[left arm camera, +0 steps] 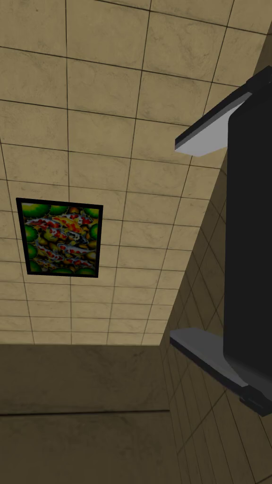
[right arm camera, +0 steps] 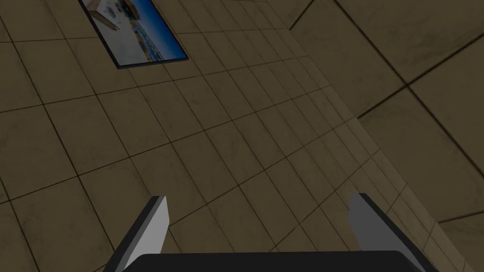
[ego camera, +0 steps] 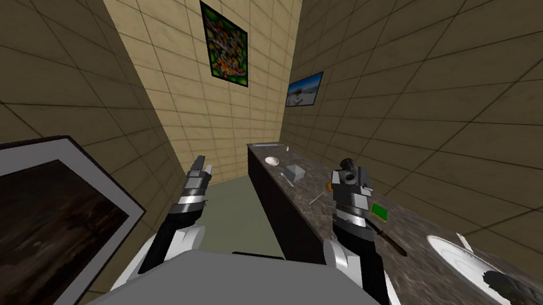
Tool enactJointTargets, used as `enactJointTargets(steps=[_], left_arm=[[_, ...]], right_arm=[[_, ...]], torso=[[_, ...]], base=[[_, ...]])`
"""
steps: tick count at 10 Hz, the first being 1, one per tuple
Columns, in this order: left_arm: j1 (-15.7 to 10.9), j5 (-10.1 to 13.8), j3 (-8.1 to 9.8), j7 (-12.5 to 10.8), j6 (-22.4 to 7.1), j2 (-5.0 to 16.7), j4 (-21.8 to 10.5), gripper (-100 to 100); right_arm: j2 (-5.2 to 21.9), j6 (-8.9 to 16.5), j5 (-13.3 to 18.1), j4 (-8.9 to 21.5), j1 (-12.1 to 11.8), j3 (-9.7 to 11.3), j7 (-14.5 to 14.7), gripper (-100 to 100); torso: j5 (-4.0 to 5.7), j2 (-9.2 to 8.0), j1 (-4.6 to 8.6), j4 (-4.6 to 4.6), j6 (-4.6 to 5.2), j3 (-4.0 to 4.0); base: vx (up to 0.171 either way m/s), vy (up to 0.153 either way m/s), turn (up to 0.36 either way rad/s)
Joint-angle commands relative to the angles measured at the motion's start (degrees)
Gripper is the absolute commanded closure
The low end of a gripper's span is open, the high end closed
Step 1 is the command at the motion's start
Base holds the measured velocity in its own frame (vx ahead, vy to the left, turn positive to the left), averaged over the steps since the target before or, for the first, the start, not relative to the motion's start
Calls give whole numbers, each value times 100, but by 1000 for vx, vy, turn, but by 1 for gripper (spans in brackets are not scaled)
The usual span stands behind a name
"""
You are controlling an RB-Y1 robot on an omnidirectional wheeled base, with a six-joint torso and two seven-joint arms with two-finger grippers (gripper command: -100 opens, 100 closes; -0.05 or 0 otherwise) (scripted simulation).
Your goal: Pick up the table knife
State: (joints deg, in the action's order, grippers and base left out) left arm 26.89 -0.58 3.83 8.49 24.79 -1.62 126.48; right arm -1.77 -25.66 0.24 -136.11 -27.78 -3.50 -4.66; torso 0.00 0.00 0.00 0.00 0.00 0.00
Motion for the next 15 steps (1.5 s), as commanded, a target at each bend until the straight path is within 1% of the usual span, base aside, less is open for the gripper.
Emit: enactJointTargets(steps=[1, 2, 4, 7, 8, 10, 11, 12, 13, 14, 15], left_arm=[[0, 0, 0, 0, 0, 0, 0, 0], [0, 0, 0, 0, 0, 0, 0, 0], [0, 0, 0, 0, 0, 0, 0, 0], [1, 0, 0, 0, 0, 0, 0, 0], [1, 0, 0, 0, 0, 0, 0, 0], [1, 0, 0, 0, 0, 0, 0, 0], [1, 0, 0, 0, 0, 0, 0, 0], [0, 0, 0, 0, 0, 0, 0, 0], [1, 0, 0, 0, 0, 0, 0, 0], [0, 0, 0, 0, 0, 0, 0, 0], [1, 0, 0, 0, 0, 0, 0, 0]], right_arm=[[209, 84, -40, 15, 2, -44, -85, -100], [356, 169, -81, 30, 5, -88, -172, -100], [633, 419, -200, 77, 12, -218, -424, -100], [969, 910, -454, 184, 29, -499, -916, -100], [969, 960, -454, 184, 29, -499, -968, -100], [1156, 1322, -662, 278, 44, -732, -1354, -100], [1156, 1409, -662, 278, 44, -732, -1416, -100], [1240, 1599, -775, 332, 52, -860, -1638, -100], [1240, 1654, -775, 332, 52, -860, -1659, -100], [1317, 1872, -892, 390, 61, -993, -1868, -100], [1317, 1911, -892, 390, 61, -993, -1913, -100]], torso=[[0, 0, 0, 0, 0, 0], [0, 3, -1, -1, 0, -2], [-1, 13, -6, -3, 0, -7], [-4, 24, -16, -5, 0, -14], [-3, 27, -14, -6, 0, -16], [-4, 21, -15, -5, 0, -12], [-4, 25, -18, -6, 0, -15], [-4, 21, -15, -5, -1, -13], [-3, 21, -15, -5, 0, -12], [-3, 18, -12, -4, 0, -11], [-3, 20, -13, -4, 0, -11]], base=[[11, 9, -3], [21, 19, -4], [51, 28, -7], [63, 48, -10], [51, 37, -2], [61, 50, -12], [46, 42, -7], [48, 40, -6], [43, 33, -4], [51, 38, -13], [48, 36, -5]])
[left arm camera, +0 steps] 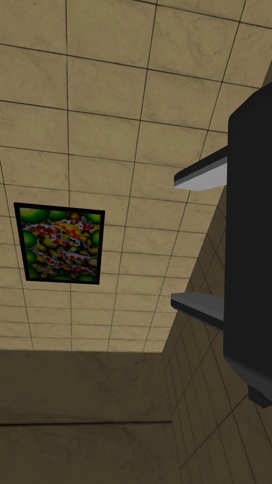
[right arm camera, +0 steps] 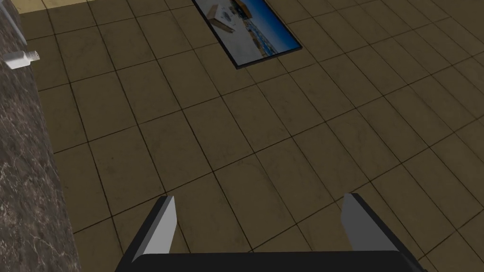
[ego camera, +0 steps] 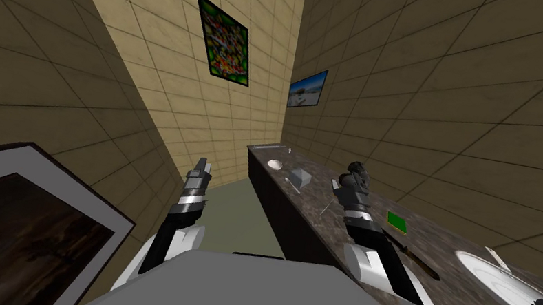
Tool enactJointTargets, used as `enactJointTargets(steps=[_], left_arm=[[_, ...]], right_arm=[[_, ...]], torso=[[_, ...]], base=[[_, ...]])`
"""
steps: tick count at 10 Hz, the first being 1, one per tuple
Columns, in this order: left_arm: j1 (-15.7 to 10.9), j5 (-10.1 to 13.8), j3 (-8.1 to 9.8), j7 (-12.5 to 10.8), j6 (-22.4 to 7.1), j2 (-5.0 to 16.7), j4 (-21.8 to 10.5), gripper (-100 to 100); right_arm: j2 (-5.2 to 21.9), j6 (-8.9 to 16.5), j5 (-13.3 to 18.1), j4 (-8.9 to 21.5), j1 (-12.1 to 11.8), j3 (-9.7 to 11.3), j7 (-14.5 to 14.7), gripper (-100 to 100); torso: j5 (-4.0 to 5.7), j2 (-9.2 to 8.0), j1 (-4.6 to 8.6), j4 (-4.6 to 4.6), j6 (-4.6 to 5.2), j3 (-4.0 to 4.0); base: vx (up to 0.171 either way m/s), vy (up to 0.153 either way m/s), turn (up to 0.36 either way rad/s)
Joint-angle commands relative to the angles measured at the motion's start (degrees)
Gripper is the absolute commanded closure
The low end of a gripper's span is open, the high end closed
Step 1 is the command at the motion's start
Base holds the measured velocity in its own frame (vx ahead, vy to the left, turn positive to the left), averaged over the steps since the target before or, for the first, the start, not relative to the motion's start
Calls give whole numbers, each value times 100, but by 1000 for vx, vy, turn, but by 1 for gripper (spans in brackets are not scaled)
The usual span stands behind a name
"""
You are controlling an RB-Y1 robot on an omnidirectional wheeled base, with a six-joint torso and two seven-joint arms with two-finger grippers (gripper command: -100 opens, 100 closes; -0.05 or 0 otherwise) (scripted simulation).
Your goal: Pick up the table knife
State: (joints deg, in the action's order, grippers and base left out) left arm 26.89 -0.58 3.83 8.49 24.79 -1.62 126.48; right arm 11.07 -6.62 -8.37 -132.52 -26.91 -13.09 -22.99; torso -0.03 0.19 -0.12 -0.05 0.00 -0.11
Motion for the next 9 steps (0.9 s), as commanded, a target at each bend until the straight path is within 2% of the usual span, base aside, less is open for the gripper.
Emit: enactJointTargets(steps=[1, 2, 3, 4, 5, 6, 7, 8, 9], left_arm=[[0, 0, 0, 0, 0, 0, 0, 0], [0, 0, 0, 0, 0, 0, 0, 0], [0, 0, 0, 0, 0, 0, 0, 0], [0, 0, 0, 0, 0, 0, 0, 0], [0, 0, 0, 0, 0, 0, 0, 0], [0, 0, 0, 0, 0, 0, 0, 0], [0, 0, 0, 0, 0, 0, 0, 0], [0, 0, 0, 0, 0, 0, 0, 0], [0, 0, 0, 0, 0, 0, 0, 0]], right_arm=[[102, 275, -152, 95, -15, -173, -286, -100], [102, 275, -152, 95, -15, -173, -344, -100], [165, 531, -275, 165, -5, -317, -548, -100], [165, 551, -275, 165, -5, -317, -616, -100], [225, 793, -401, 241, 7, -464, -832, -100], [225, 835, -401, 241, 7, -464, -893, -100], [280, 1044, -528, 324, 20, -614, -1126, -100], [280, 1125, -528, 324, 20, -614, -1175, -100], [333, 1367, -656, 417, 35, -767, -1399, -100]], torso=[[0, 0, 0, 0, 0, 0], [0, 5, -1, -1, 0, -3], [0, 3, 0, -1, 0, -2], [-1, 3, -4, 0, 0, -1], [-1, 1, -2, 0, 0, -1], [-1, 4, -5, -1, 0, -2], [-1, 1, -4, 0, 0, -1], [-1, 3, -4, 0, 0, -2], [0, 2, 0, -1, 0, -2]], base=[[66, 39, -8], [53, 38, -7], [56, 51, -9], [48, 40, -11], [59, 54, -10], [49, 45, -11], [58, 45, -11], [55, 34, -9], [62, 43, -13]])
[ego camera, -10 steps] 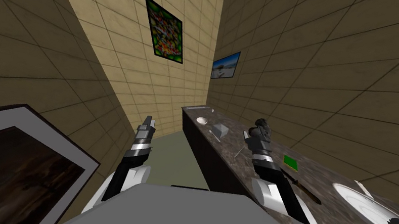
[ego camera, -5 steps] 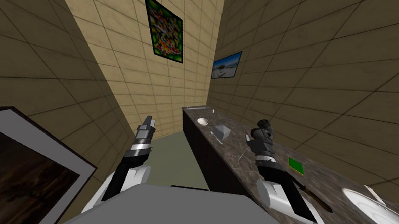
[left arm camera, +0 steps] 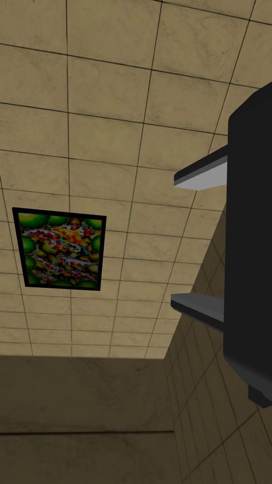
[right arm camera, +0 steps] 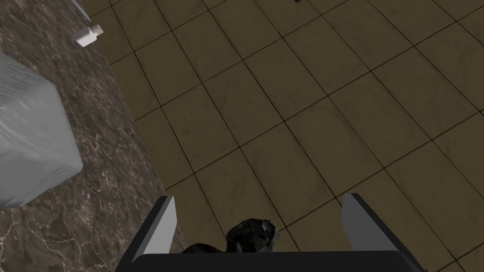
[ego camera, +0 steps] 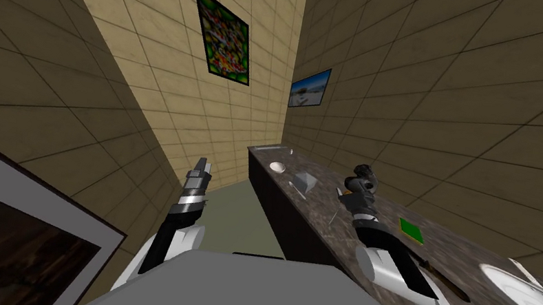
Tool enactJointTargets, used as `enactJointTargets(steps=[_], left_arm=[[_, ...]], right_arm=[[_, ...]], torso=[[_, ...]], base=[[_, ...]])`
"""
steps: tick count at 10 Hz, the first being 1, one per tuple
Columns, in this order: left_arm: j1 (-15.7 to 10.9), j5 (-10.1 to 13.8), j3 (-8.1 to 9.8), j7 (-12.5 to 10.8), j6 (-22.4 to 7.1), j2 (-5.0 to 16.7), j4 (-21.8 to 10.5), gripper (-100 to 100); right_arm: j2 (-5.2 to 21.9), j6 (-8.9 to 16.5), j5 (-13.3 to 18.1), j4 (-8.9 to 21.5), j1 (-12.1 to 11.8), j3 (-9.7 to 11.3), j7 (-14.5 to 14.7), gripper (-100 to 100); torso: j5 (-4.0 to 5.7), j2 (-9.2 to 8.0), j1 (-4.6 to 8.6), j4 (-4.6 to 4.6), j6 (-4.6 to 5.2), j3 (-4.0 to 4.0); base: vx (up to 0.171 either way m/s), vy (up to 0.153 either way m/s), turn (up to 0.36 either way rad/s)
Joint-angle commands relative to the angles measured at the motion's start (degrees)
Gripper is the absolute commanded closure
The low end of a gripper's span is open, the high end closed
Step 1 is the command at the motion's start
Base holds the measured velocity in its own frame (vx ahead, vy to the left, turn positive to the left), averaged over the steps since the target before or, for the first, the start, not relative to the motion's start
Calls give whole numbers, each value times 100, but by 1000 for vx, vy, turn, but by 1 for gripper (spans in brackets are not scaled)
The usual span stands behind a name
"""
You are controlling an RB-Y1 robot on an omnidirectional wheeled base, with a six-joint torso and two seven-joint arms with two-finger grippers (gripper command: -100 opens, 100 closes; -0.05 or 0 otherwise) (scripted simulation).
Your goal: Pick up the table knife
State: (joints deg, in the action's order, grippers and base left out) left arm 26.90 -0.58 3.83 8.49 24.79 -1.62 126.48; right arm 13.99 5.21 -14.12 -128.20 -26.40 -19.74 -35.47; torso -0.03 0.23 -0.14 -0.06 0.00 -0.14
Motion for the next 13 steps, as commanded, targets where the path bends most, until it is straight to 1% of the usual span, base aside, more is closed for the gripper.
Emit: enactJointTargets(steps=[1, 2, 3, 4, 5, 6, 7, 8, 9, 10, 11, 12, 13], left_arm=[[0, 0, 0, 0, 0, 0, 0, 0], [0, 0, 0, 0, 0, 0, 0, 0], [0, 0, 0, 0, 0, 0, 0, 0], [0, 0, 0, 0, 0, 0, 0, 0], [0, 0, 0, 0, 0, 0, 0, 0], [0, 0, 0, 0, 0, 0, 0, 0], [0, 0, 0, 0, 0, 0, 0, 0], [0, 0, 0, 0, 0, 0, 0, 0], [0, 0, 0, 0, 0, 0, 0, 0], [0, 0, 0, 0, 0, 0, 0, 0], [0, 0, 0, 0, 0, 0, 0, 0], [0, 0, 0, 0, 0, 0, 0, 0], [0, 0, 0, 0, 0, 0, 0, 0]], right_arm=[[41, 237, -81, -15, -16, -102, -211, -100], [94, 408, -208, 87, 0, -257, -414, -100], [94, 536, -208, 87, 0, -257, -497, -100], [147, 688, -335, 199, 17, -412, -706, -100], [147, 836, -335, 199, 17, -412, -783, -100], [202, 1007, -459, 323, 37, -568, -996, -100], [202, 1139, -459, 323, 37, -568, -1067, -100], [260, 1307, -582, 457, 58, -725, -1293, -100], [260, 1441, -582, 457, 58, -725, -1350, -100], [321, 1644, -702, 604, 81, -881, -1556, -100], [321, 1744, -702, 604, 81, -881, -1629, -100], [385, 1910, -820, 763, 106, -1036, -1827, -100], [385, 2045, -820, 763, 106, -1036, -1904, -100]], torso=[[0, 0, 0, 0, 0, 0], [-1, -3, 0, 1, 0, 1], [-2, 2, -5, 0, 0, -1], [-2, -1, -2, 0, 0, 0], [-1, 4, -1, 0, 0, -2], [-1, 0, 0, 0, 0, -1], [-1, 1, -1, 0, 1, 0], [-1, -2, 1, 0, -1, 1], [-1, 2, -2, 0, 0, -1], [-1, 0, -1, 0, -1, -1], [-1, 0, -4, 0, 1, 0], [-1, -1, -1, 0, -1, 0], [-2, 3, -5, -1, 0, -2]], base=[[54, 42, -9], [70, 58, -10], [59, 49, -12], [72, 44, -19], [62, 43, -6], [67, 48, -15], [55, 39, -14], [71, 48, -12], [61, 46, -14], [65, 55, -15], [60, 49, -16], [76, 60, -17], [66, 45, -15]])
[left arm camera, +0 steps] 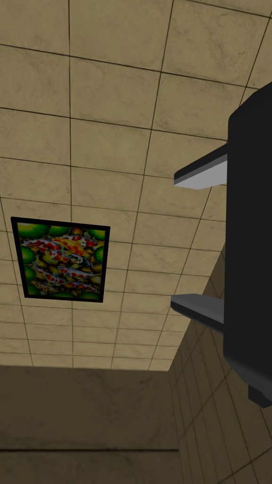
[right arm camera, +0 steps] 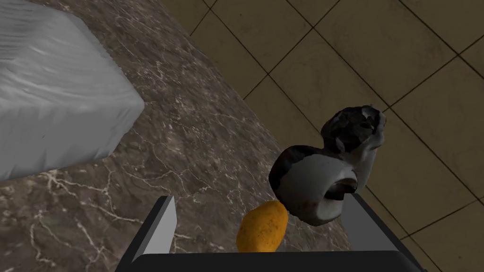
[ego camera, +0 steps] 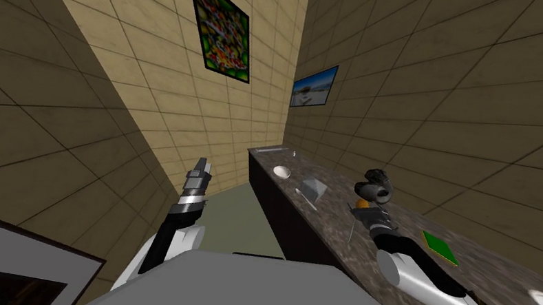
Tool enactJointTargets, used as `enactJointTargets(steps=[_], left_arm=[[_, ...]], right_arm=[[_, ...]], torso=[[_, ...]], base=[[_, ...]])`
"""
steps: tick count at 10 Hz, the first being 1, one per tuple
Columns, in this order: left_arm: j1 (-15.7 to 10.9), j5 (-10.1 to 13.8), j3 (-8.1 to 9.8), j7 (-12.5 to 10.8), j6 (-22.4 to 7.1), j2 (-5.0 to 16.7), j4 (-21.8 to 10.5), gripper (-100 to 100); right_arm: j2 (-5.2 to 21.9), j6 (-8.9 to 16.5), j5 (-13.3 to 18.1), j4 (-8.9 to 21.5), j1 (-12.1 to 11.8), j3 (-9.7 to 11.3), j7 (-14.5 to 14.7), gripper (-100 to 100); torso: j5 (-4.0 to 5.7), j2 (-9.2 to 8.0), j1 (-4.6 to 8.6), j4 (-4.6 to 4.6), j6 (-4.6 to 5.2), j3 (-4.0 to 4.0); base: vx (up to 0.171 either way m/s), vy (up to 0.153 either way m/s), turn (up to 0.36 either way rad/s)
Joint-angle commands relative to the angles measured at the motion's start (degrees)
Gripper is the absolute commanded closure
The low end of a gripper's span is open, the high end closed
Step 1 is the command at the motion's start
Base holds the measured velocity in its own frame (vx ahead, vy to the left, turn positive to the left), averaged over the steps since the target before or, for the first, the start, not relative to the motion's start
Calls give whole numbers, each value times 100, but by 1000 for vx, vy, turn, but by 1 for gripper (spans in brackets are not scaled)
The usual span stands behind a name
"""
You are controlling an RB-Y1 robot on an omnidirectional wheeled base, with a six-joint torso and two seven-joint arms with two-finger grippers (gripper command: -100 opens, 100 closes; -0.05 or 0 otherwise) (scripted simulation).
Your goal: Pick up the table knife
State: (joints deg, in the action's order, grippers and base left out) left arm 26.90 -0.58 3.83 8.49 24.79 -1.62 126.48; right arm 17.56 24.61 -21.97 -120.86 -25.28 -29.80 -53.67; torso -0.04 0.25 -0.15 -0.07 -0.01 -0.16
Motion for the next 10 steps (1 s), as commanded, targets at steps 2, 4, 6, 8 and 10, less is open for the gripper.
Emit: enactJointTargets(steps=[2, 4, 6, 8, 10], left_arm=[[0, 0, 0, 0, 0, 0, 0, 0], [0, 0, 0, 0, 0, 0, 0, 0], [0, 0, 0, 0, 0, 0, 0, 0], [0, 0, 0, 0, 0, 0, 0, 0], [0, 0, 0, 0, 0, 0, 0, 0]], right_arm=[[94, 404, -149, 197, 22, -184, -354, -100], [164, 699, -259, 377, 50, -336, -619, -100], [236, 991, -367, 564, 80, -485, -877, -100], [310, 1278, -470, 758, 111, -632, -1129, -100], [385, 1558, -570, 957, 142, -776, -1373, -100]], torso=[[1, 2, 2, 0, 1, -1], [1, 2, 2, 0, 1, -1], [0, 1, 0, 0, 1, 0], [1, -3, 0, 1, 1, 2], [0, -2, -1, 0, 0, 1]], base=[[67, 39, -15], [72, 49, -16], [66, 40, -19], [58, 53, -18], [65, 47, -16]])
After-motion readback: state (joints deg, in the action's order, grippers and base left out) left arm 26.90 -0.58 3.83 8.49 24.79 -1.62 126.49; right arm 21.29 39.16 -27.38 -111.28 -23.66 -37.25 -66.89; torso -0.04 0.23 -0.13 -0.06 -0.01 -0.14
